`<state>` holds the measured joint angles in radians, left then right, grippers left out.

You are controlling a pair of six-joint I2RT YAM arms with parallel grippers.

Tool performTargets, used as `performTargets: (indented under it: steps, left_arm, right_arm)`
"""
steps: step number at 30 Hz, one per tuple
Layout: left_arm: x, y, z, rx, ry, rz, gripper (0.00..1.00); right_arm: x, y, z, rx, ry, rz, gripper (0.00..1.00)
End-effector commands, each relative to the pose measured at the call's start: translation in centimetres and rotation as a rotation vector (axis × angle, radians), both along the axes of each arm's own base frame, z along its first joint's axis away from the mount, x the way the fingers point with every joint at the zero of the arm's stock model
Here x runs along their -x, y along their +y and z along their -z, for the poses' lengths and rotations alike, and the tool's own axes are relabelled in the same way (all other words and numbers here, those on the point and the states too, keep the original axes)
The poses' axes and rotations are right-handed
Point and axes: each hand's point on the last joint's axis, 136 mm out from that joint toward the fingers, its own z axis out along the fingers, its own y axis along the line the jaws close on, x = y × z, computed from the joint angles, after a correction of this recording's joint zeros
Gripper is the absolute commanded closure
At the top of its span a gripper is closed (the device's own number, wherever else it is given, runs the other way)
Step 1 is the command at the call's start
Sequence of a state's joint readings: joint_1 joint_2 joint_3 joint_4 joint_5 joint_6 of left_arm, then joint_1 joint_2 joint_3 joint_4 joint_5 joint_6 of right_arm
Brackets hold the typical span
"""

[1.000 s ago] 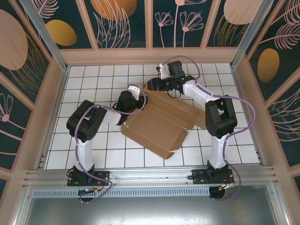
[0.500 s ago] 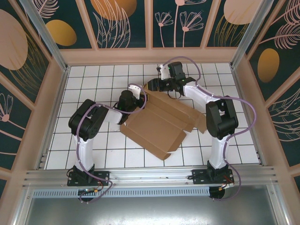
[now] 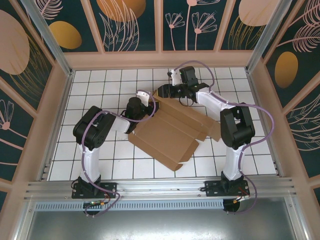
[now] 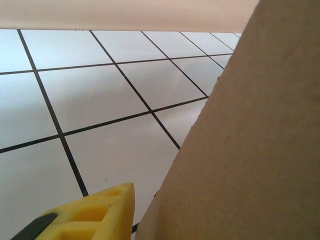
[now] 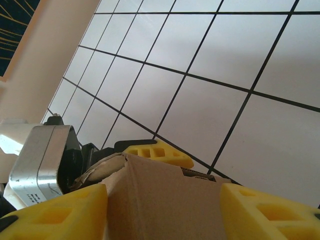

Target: Fold the paper box

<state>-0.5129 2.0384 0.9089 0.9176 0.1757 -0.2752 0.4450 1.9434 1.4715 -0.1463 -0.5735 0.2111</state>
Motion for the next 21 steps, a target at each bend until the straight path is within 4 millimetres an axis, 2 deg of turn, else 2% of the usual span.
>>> performTargets:
  steps: [1, 3, 6, 9, 11, 14, 20, 21]
  left_arm:
    - [-0.1, -0.9, -0.3, 0.041, -0.004, 0.026, 0.63]
    - [0.1, -1.2, 0.2, 0.062, 0.013, 0.040, 0.55]
    - [0.3, -1.3, 1.2, 0.068, 0.032, 0.044, 0.55]
    - [0.4, -1.2, 1.9, 0.056, 0.042, 0.035, 0.71]
    - [0.3, -1.2, 2.0, 0.052, 0.044, 0.031, 0.87]
    - [0.1, -1.0, 2.2, 0.040, 0.049, 0.013, 1.00]
    - [0.0, -0.6, 2.4, 0.022, 0.046, -0.005, 1.00]
    - [0.0, -0.6, 2.3, 0.022, 0.046, -0.004, 0.96]
  right_arm:
    - [2.7, -1.7, 6.1, 0.133, 0.165, 0.014, 0.41]
    - [2.7, -1.6, 5.8, 0.119, 0.164, 0.012, 0.41]
    - [2.6, -1.6, 5.7, 0.113, 0.165, 0.015, 0.41]
    - [2.7, -1.6, 5.8, 0.114, 0.166, 0.014, 0.41]
    - [2.7, -1.6, 5.8, 0.114, 0.169, 0.013, 0.41]
    - [2.7, -1.5, 5.8, 0.111, 0.171, 0.011, 0.41]
    - [2.7, -1.5, 5.5, 0.109, 0.167, 0.015, 0.41]
    - [2.7, -1.5, 5.5, 0.108, 0.166, 0.014, 0.41]
